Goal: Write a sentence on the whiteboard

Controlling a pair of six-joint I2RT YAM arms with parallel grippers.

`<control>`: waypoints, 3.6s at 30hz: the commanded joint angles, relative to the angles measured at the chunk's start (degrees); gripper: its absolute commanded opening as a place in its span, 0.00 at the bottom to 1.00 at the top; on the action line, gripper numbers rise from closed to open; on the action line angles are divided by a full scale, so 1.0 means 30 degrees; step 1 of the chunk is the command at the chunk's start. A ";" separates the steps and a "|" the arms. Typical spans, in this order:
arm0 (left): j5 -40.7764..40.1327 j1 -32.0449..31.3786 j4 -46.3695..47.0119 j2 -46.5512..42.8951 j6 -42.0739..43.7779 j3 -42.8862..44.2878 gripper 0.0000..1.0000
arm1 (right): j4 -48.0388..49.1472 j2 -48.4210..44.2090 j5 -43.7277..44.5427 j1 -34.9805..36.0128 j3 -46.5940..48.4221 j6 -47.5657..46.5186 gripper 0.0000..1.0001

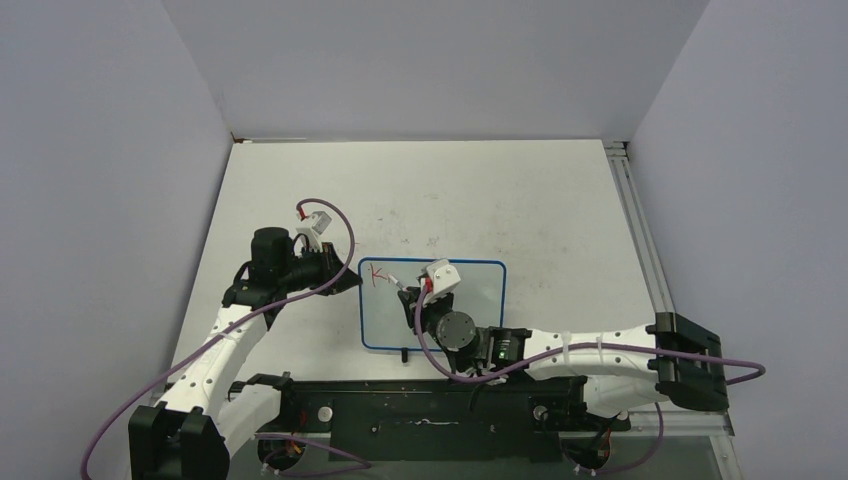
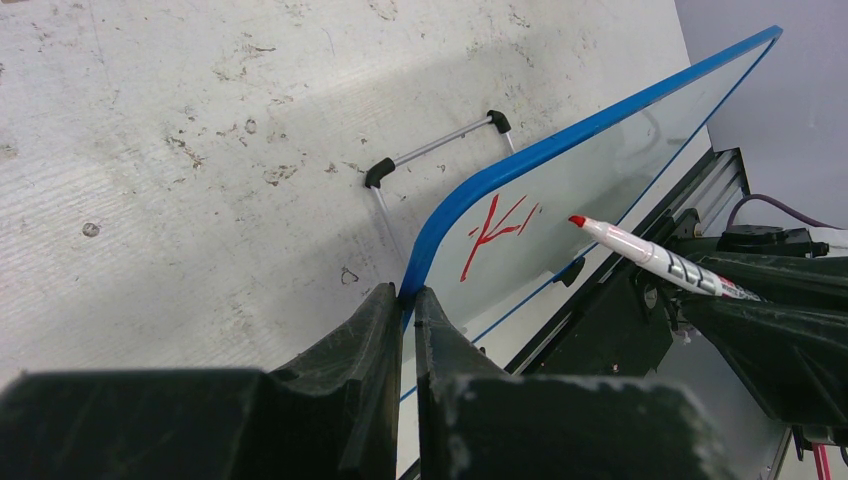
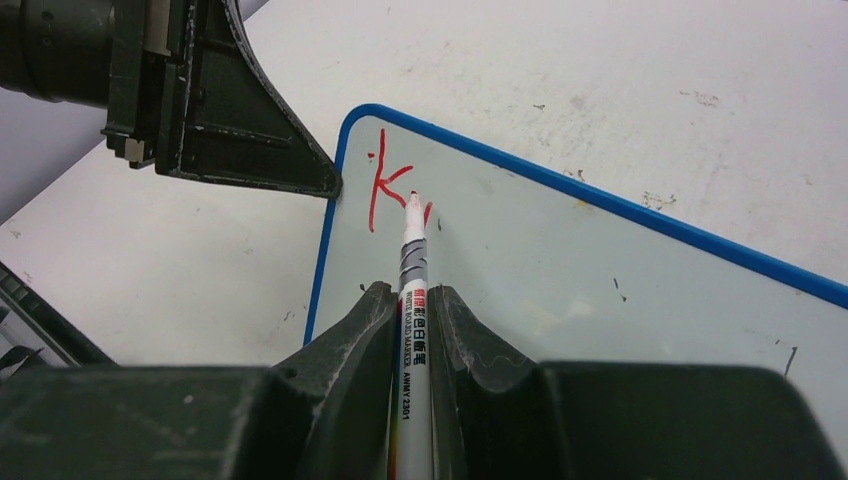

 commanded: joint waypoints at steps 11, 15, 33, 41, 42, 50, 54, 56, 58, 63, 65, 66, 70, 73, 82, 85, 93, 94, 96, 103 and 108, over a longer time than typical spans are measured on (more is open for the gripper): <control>0.0644 -0.0243 -0.0093 -0.0017 -0.0037 0.0697 0.00 | 0.1472 0.0449 -0.0135 -0.0827 0.1041 -0.0472 0.05; 0.0668 -0.0246 -0.0093 -0.0015 -0.0037 0.0697 0.00 | 0.1473 0.0465 -0.0084 -0.0850 0.0939 -0.0382 0.05; 0.0677 -0.0243 -0.0093 -0.0016 -0.0037 0.0695 0.00 | 0.1273 0.0927 -0.0265 -0.1157 0.0815 0.0118 0.05; 0.0672 -0.0239 -0.0093 -0.0082 -0.0037 0.0697 0.00 | 0.2062 0.0204 -0.1344 -0.0817 0.0585 -0.1018 0.05; 0.0660 -0.0246 -0.0093 -0.0075 -0.0037 0.0697 0.00 | 0.2187 -0.0018 -0.1414 -0.0589 0.0574 -0.1365 0.05; 0.0637 -0.0232 -0.0093 -0.0103 -0.0037 0.0696 0.00 | 0.1249 -0.0888 0.0444 0.0252 0.0225 -0.1295 0.05; 0.0624 -0.0245 -0.0093 -0.0090 -0.0037 0.0695 0.00 | 0.0610 -0.1029 0.0999 0.0223 0.0053 -0.0747 0.05; 0.0641 -0.0246 -0.0092 -0.0074 -0.0037 0.0697 0.00 | 0.0390 -0.1106 0.1052 0.0201 -0.0006 -0.0612 0.05; 0.0639 -0.0244 -0.0093 -0.0089 -0.0037 0.0697 0.00 | 0.0300 -0.1146 0.1074 0.0179 -0.0092 -0.0526 0.05; 0.0626 -0.0247 -0.0107 -0.0103 -0.0030 0.0697 0.00 | 0.0091 -0.1136 0.1054 0.0004 -0.0346 -0.0179 0.05; 0.0634 -0.0247 -0.0122 -0.0104 -0.0037 0.0682 0.00 | 0.0092 -0.1074 0.0979 -0.0108 -0.0415 -0.0060 0.05; 0.0623 -0.0243 -0.0118 -0.0111 -0.0023 0.0695 0.00 | 0.0107 -0.1065 0.0975 -0.0152 -0.0423 -0.0018 0.05; 0.0636 -0.0232 -0.0121 -0.0107 -0.0037 0.0697 0.00 | 0.0165 -0.0938 0.0937 -0.0238 -0.0424 -0.0024 0.05; 0.0621 -0.0239 -0.0122 -0.0111 -0.0037 0.0697 0.00 | 0.0245 -0.0813 0.0801 -0.0379 -0.0424 -0.0031 0.05; 0.0613 -0.0247 -0.0122 -0.0103 -0.0037 0.0696 0.00 | 0.0187 -0.0436 0.0540 -0.0669 -0.0394 0.0165 0.05; 0.0626 -0.0247 -0.0122 -0.0131 -0.0037 0.0690 0.00 | 0.0059 -0.0370 0.0475 -0.0722 -0.0451 0.0320 0.05; 0.0617 -0.0232 -0.0122 -0.0137 -0.0037 0.0697 0.00 | -0.0411 -0.0224 0.0230 -0.0748 -0.0668 0.0947 0.05; 0.0613 -0.0245 -0.0118 -0.0133 -0.0037 0.0697 0.00 | -0.0473 -0.0216 0.0181 -0.0759 -0.0722 0.1085 0.05; 0.0639 -0.0247 -0.0122 -0.0160 -0.0037 0.0697 0.00 | -0.0565 -0.0199 0.0158 -0.0752 -0.0837 0.1303 0.05; 0.0641 -0.0240 -0.0122 -0.0191 -0.0037 0.0697 0.00 | -0.0801 -0.0264 0.0083 -0.0677 -0.1264 0.1894 0.05; 0.0618 -0.0247 -0.0122 -0.0192 -0.0037 0.0679 0.00 | -0.0722 -0.0337 0.0089 -0.0666 -0.1304 0.1965 0.05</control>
